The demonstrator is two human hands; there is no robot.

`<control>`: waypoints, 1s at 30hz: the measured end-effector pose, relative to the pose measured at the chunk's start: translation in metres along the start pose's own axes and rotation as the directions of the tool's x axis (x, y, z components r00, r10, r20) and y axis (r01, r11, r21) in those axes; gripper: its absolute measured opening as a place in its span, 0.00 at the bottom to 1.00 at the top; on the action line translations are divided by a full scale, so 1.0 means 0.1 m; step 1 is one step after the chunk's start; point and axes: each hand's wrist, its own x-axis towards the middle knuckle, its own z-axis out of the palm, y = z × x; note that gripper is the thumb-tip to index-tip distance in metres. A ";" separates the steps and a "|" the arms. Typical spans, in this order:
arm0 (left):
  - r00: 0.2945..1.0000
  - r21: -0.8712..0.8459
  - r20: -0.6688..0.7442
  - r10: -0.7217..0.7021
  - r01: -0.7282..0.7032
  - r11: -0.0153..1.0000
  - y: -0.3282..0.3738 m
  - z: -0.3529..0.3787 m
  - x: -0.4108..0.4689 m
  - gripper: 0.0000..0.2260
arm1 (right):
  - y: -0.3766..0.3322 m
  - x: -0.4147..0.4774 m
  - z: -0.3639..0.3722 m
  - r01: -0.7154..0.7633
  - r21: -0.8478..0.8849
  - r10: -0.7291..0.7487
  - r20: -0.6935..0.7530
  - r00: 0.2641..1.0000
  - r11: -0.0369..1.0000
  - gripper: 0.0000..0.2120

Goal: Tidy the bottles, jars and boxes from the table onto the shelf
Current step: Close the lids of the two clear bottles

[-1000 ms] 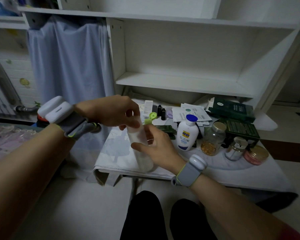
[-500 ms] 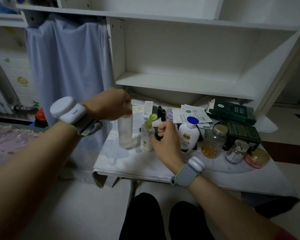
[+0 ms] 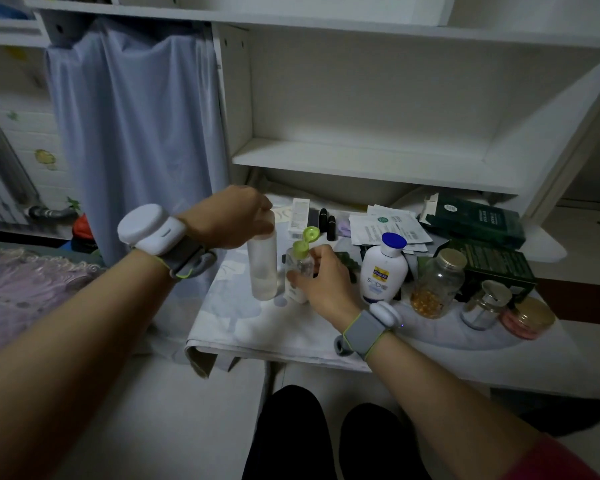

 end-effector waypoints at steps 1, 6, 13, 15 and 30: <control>1.000 -0.001 -0.005 0.004 -0.004 1.000 0.00 0.00 0.00 0.15 | 0.00 0.01 0.01 0.001 -0.001 -0.001 0.001 1.000 1.000 0.18; 1.000 0.004 0.001 0.009 -0.009 1.000 0.00 0.03 -0.01 0.20 | 0.00 0.01 -0.02 0.059 -0.034 -0.058 0.014 0.998 0.998 0.14; 1.000 0.006 0.008 0.004 -0.004 1.000 -0.02 0.02 -0.01 0.24 | 0.02 -0.04 -0.13 0.086 0.005 -0.086 0.001 0.996 0.996 0.09; 1.000 0.015 -0.014 0.012 -0.012 1.000 0.00 0.01 -0.02 0.25 | 0.01 -0.07 -0.18 0.097 0.049 -0.097 -0.001 0.995 0.994 0.10; 0.980 -0.039 -0.074 0.185 -0.189 0.981 0.46 -0.06 -0.02 0.35 | -0.33 -0.16 -0.59 0.286 0.146 -0.304 0.121 0.945 0.947 0.12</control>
